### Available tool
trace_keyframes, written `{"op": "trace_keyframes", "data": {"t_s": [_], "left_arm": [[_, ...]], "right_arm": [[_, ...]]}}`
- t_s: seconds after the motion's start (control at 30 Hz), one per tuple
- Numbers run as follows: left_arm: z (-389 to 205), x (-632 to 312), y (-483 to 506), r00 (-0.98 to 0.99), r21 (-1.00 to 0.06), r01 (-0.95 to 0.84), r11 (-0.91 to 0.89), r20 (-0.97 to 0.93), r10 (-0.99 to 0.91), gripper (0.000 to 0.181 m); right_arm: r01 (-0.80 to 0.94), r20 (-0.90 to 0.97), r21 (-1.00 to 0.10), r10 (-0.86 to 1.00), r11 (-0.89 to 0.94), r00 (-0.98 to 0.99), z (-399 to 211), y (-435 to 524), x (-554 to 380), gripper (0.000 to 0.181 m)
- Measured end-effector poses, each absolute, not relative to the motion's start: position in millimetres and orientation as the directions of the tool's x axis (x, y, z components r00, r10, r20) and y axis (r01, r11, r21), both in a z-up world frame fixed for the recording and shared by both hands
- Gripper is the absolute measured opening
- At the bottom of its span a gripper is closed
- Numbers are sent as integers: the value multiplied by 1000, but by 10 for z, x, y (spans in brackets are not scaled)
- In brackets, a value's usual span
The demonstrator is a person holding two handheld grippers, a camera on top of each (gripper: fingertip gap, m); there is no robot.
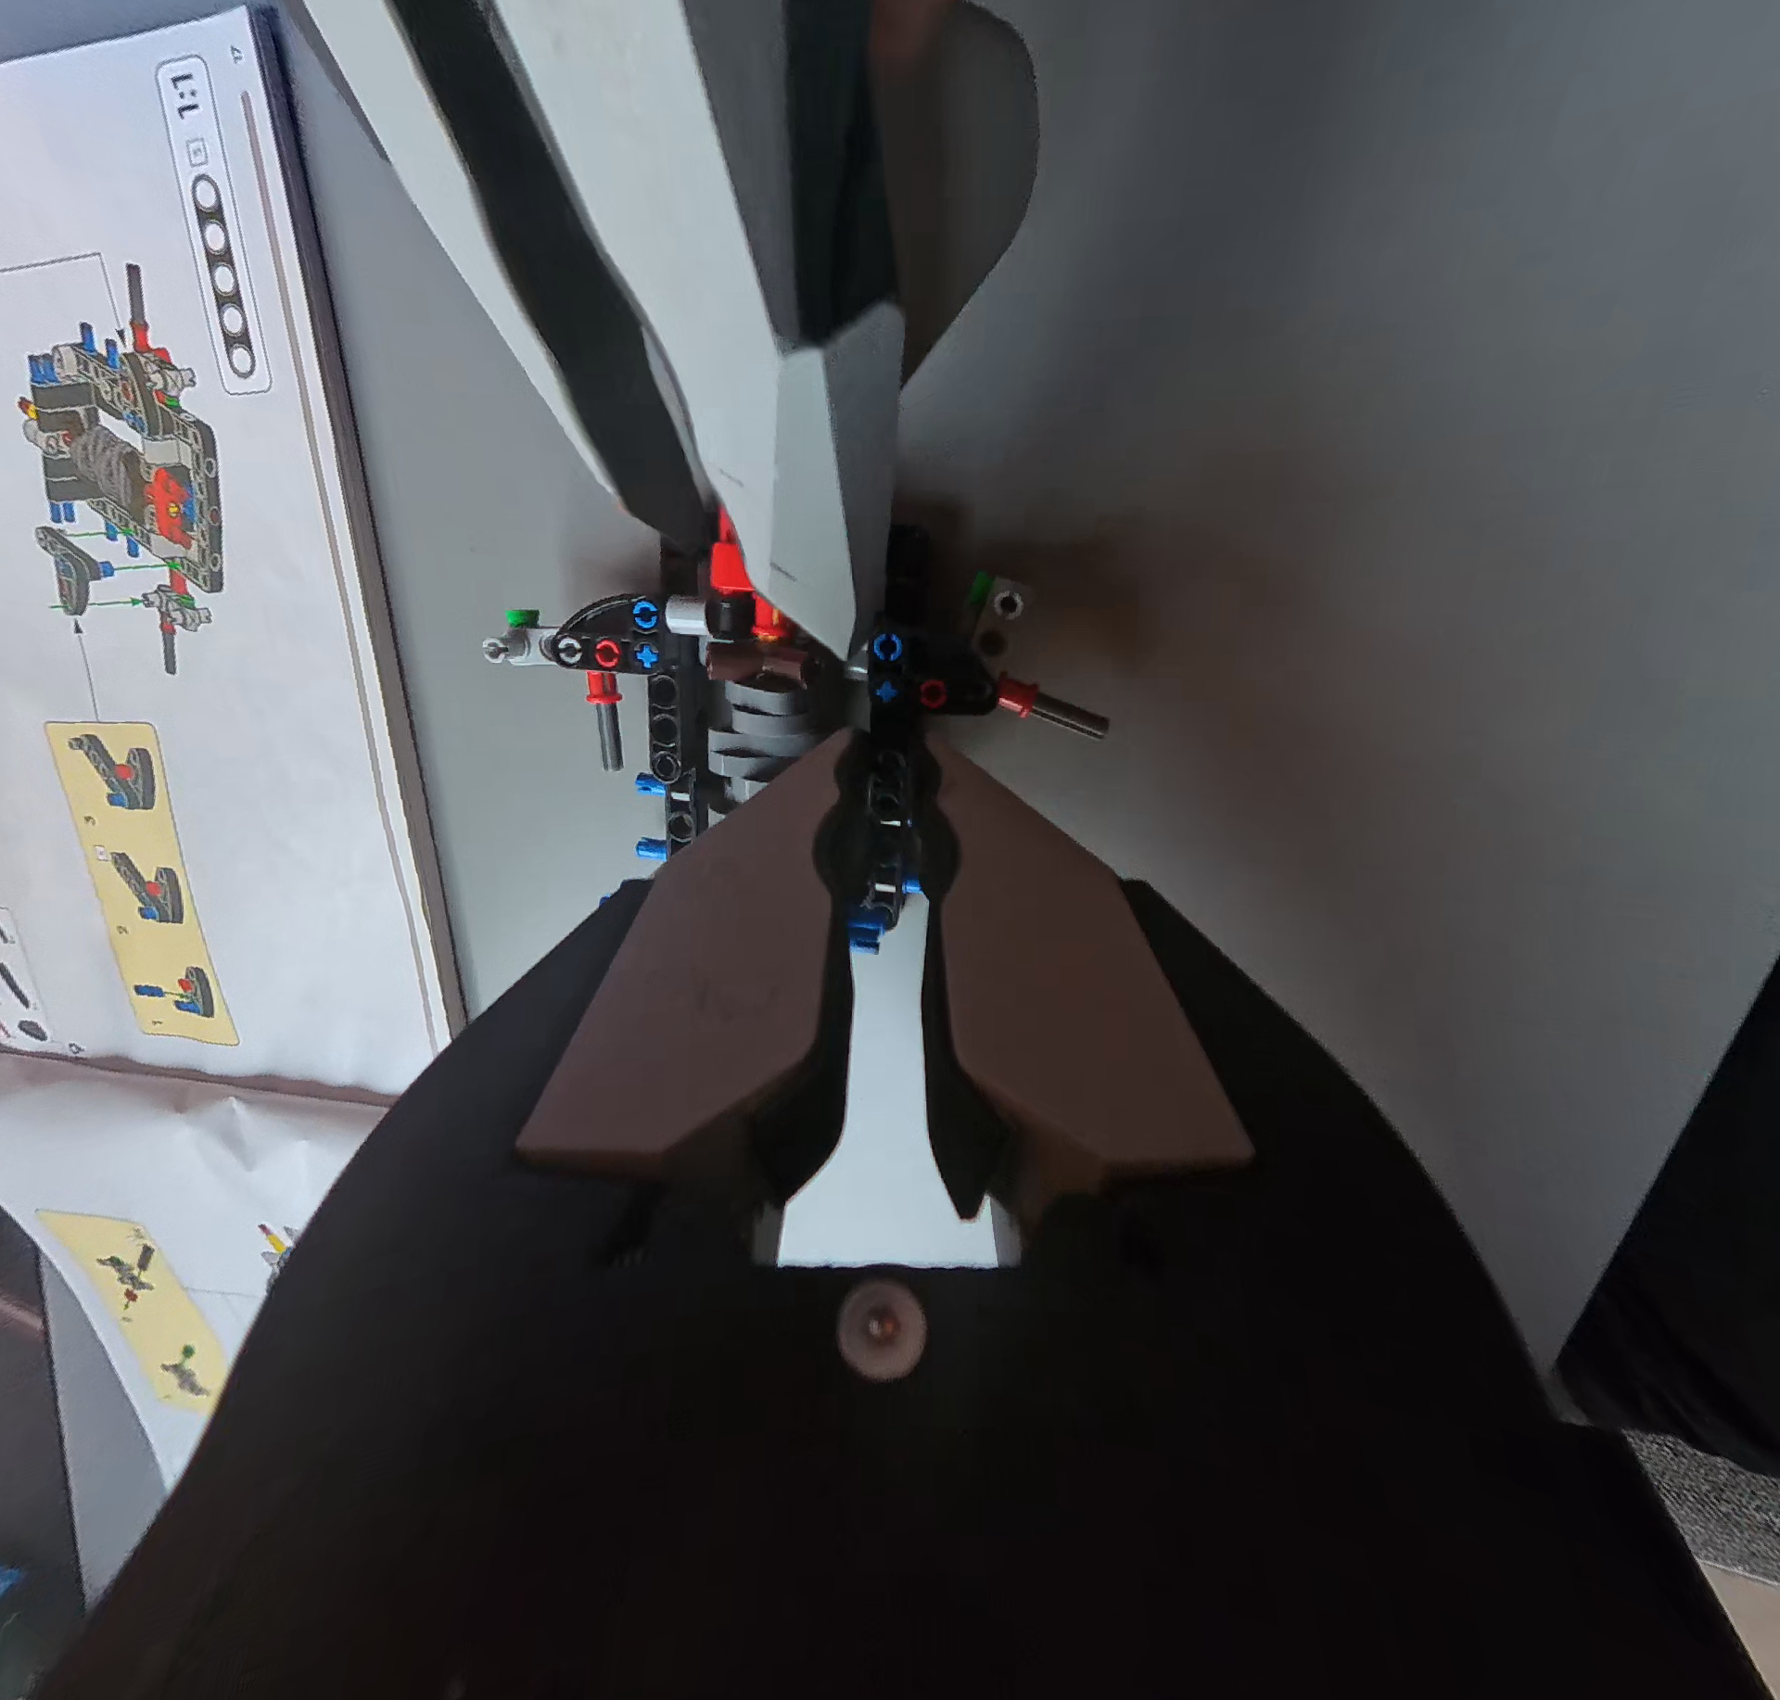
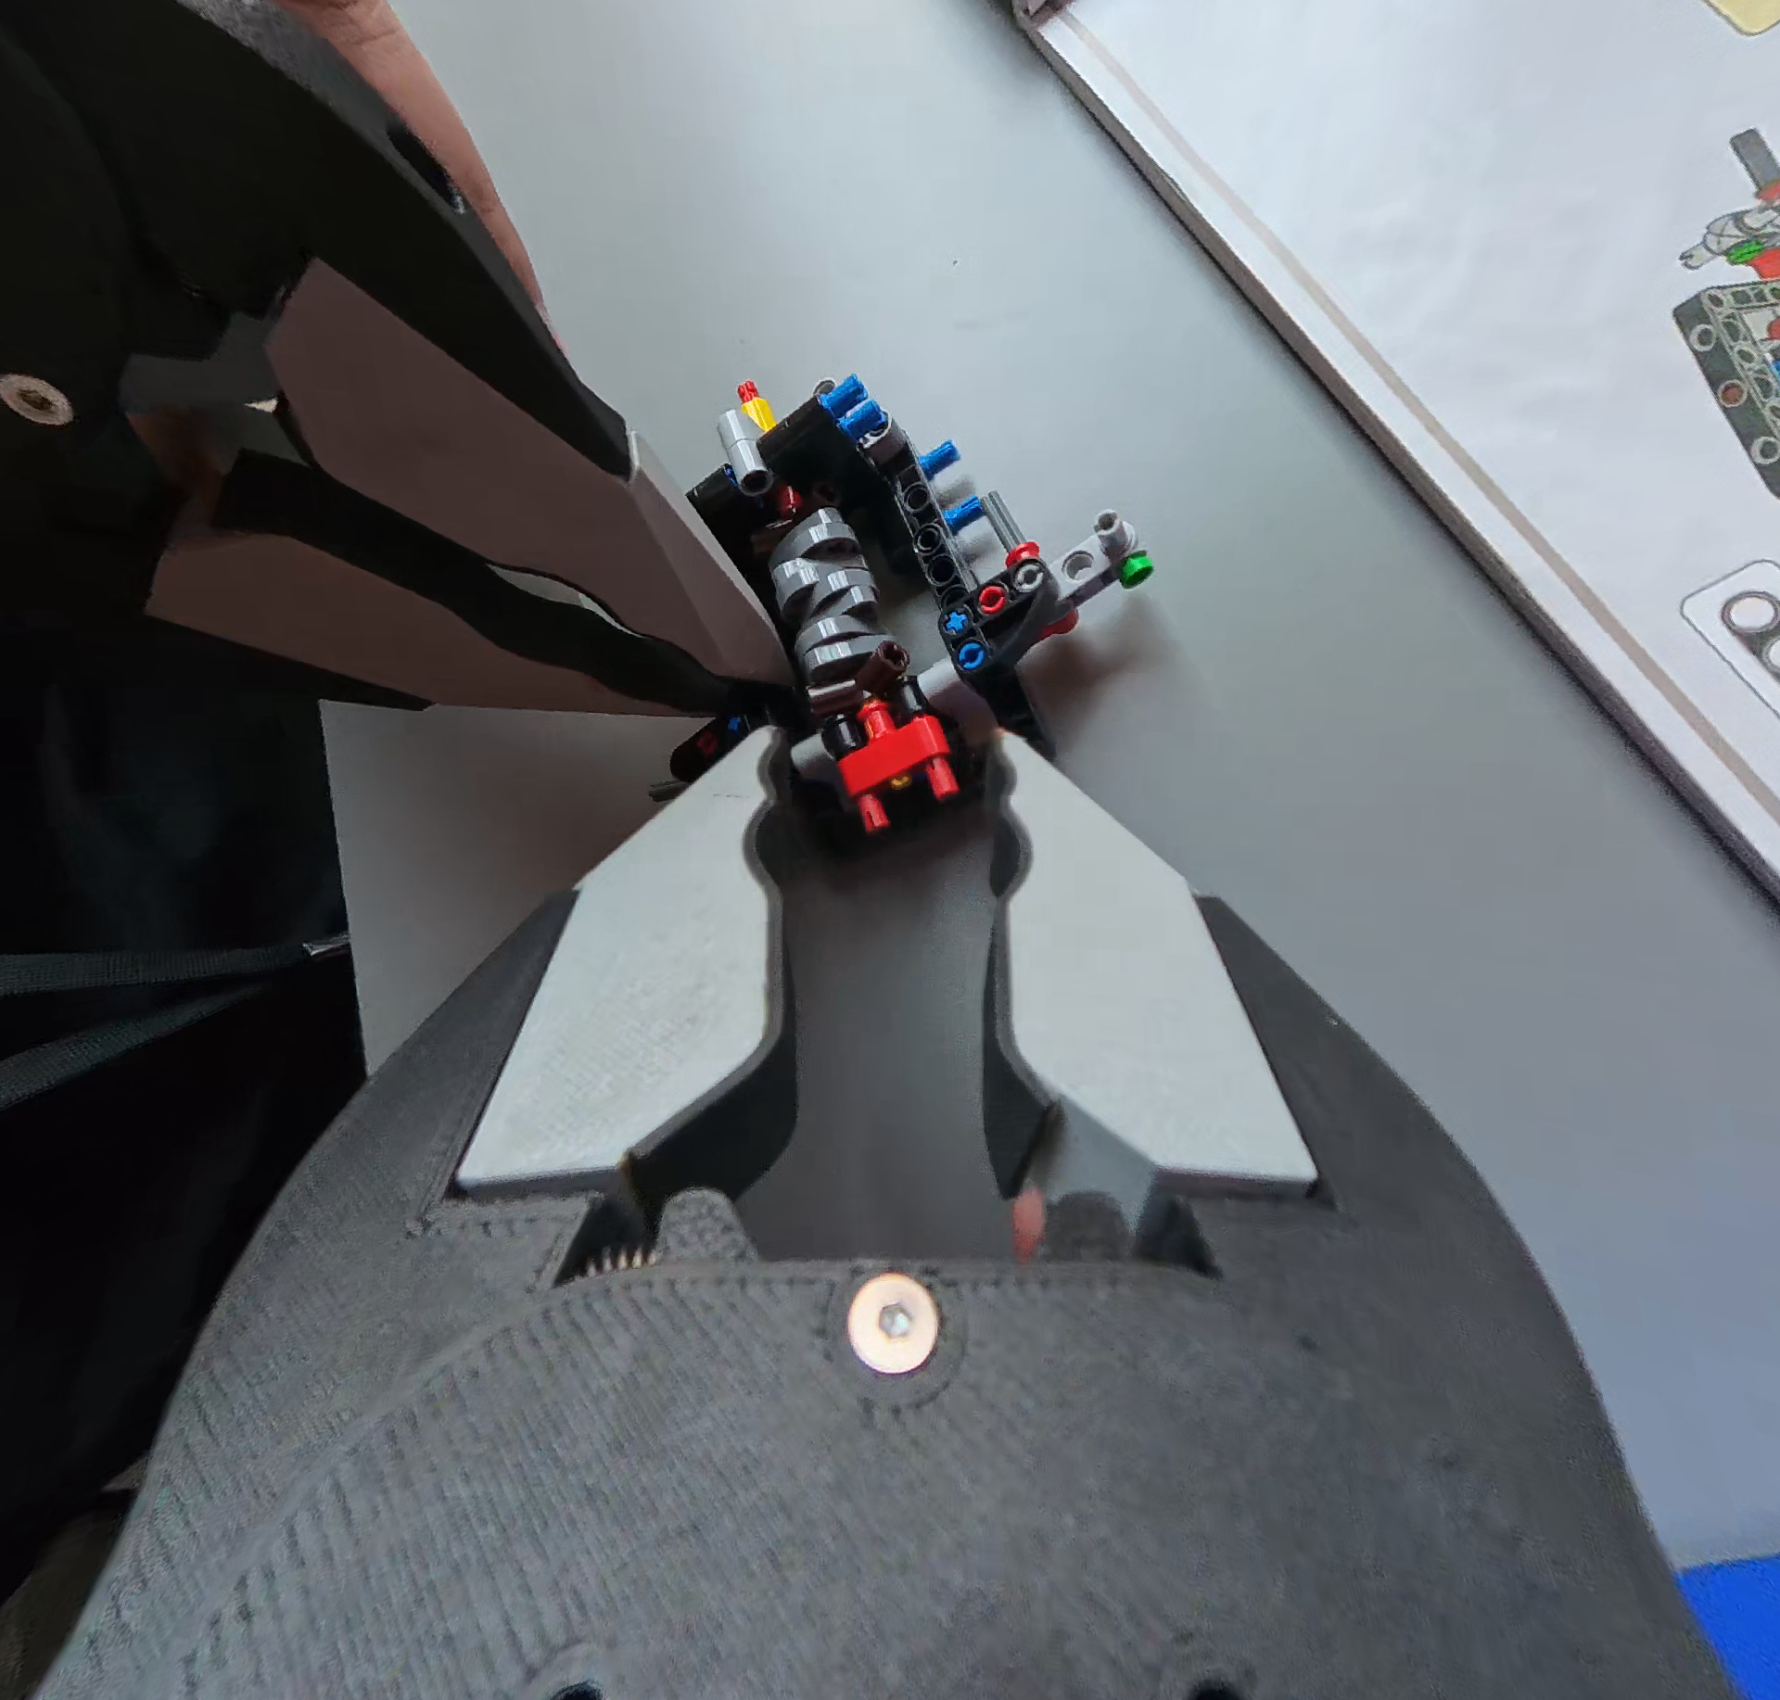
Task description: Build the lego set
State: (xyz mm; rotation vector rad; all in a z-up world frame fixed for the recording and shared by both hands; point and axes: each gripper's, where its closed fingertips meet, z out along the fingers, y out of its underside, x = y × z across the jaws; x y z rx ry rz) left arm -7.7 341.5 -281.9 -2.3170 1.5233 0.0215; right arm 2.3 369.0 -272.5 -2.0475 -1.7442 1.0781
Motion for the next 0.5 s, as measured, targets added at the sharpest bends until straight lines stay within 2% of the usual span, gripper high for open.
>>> {"op": "trace_keyframes", "data": {"t_s": [0.13,0.2,0.3,0.5], "left_arm": [[-2820,-75,3416,416,-287,-891,-352,-208,-885,4],[-2821,-68,3415,417,-285,-891,-355,-202,-886,4],[-2826,-68,3407,414,-281,-892,-354,-194,-889,4],[-2831,-68,3408,403,-304,-893,-332,-213,-890,5]], "right_arm": [[701,-460,-635,888,-324,-6,-2599,3642,32,46],[727,-428,-618,904,-298,7,-2670,3635,45,49],[747,-378,-609,925,-267,23,-2716,3628,27,43],[764,-391,-579,919,-284,45,-2728,3630,34,42]]}}
